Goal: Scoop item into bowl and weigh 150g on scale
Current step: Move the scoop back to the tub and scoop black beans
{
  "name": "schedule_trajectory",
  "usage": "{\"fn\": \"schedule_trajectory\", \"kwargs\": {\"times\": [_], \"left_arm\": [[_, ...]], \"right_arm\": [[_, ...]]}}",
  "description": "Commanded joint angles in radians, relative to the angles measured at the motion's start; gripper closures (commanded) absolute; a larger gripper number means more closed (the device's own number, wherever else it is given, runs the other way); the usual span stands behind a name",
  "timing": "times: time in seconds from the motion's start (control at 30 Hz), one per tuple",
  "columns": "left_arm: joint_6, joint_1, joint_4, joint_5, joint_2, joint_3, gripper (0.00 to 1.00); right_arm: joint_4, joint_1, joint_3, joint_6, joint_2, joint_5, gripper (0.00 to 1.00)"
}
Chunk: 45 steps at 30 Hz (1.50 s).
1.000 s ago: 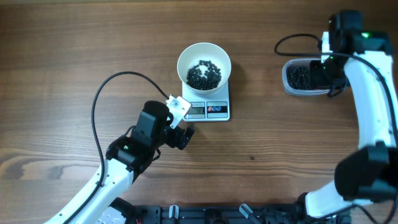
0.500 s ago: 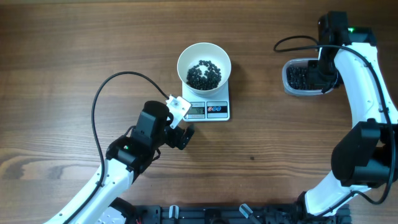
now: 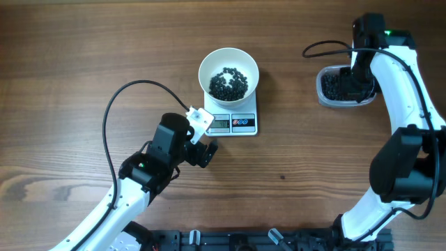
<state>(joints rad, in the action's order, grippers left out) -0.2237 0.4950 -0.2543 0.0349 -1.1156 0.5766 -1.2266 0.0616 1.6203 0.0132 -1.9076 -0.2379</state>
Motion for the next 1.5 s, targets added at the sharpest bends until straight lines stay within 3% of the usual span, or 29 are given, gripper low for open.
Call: {"fn": "schedule_trajectory", "kwargs": {"times": [0.0, 0.5, 1.03, 1.47], "left_arm": [[-0.005, -0.009, 0.0, -0.006, 0.0, -0.003, 0.0], [-0.005, -0.009, 0.0, -0.006, 0.0, -0.003, 0.0], [-0.005, -0.009, 0.0, -0.006, 0.0, -0.003, 0.0], [-0.005, -0.009, 0.0, -0.006, 0.0, -0.003, 0.0]], "right_arm": [[0.006, 0.007, 0.007, -0.051, -0.042, 0.093, 0.96], [-0.005, 0.013, 0.01, -0.198, -0.041, 0.356, 0.96], [-0.054, 0.23, 0.012, -0.347, -0.03, 0.772, 0.96], [-0.071, 0.36, 0.012, -0.263, -0.03, 0.813, 0.96]]}}
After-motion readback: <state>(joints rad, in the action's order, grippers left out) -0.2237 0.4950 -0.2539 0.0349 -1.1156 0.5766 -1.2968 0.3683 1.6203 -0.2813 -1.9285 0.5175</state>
